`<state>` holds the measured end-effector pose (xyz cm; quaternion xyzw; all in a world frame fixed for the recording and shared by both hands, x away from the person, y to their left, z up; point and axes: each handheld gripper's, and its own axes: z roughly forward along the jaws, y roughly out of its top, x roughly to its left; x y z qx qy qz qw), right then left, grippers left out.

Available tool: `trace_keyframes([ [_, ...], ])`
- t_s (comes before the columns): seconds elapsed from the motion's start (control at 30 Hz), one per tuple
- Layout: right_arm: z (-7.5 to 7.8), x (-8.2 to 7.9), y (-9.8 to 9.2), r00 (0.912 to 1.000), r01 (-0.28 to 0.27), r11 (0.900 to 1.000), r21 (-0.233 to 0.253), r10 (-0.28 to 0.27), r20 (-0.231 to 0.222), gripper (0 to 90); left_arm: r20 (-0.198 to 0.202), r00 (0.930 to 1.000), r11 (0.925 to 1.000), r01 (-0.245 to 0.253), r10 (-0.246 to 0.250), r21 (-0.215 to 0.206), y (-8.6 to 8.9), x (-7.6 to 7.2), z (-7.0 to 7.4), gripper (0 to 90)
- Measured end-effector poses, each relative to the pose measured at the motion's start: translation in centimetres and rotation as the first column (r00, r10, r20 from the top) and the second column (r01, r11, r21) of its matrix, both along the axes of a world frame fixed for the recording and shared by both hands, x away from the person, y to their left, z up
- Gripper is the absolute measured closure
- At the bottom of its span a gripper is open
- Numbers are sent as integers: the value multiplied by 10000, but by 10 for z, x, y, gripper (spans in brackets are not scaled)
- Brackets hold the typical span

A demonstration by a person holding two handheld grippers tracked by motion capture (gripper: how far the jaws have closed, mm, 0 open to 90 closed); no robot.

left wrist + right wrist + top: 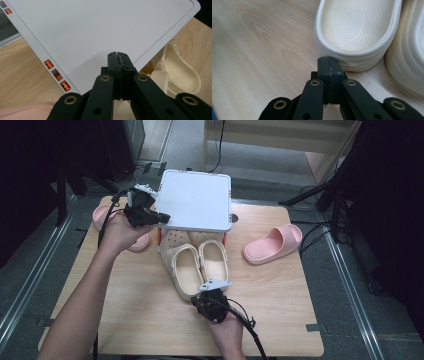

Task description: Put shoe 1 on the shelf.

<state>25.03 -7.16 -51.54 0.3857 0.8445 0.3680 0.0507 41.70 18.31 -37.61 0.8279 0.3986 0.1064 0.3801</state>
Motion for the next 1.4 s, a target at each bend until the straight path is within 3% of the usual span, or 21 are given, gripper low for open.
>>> trace_keyframes([
  [0.13,0,5,2,9998,93,9996,252,-89,-155,900,-44,10000,10000,34,-34,-45,0,0,0,897],
  [0.43,8,19,21,10000,67,9989,471,-68,25,900,-32,10000,10000,47,-47,-35,0,0,0,898],
  [0.77,16,35,41,9990,-19,9998,175,11,437,900,-74,10000,10000,59,-59,-63,0,0,0,898],
  [0.83,16,44,46,9977,295,9996,-1,-295,617,900,-86,10000,10000,45,-45,-49,-1,-1,0,898],
  [1.0,13,62,50,9961,717,9974,-35,-714,522,900,-91,10000,10000,19,-19,-54,-1,-1,0,898],
  [1.07,13,74,53,9976,654,9974,305,-660,200,900,-28,10000,10000,-43,43,-11,0,-1,0,898],
  [1.4,12,92,76,9944,896,9960,29,-896,564,900,8,10000,10000,-71,71,20,-2,-1,0,898],
])
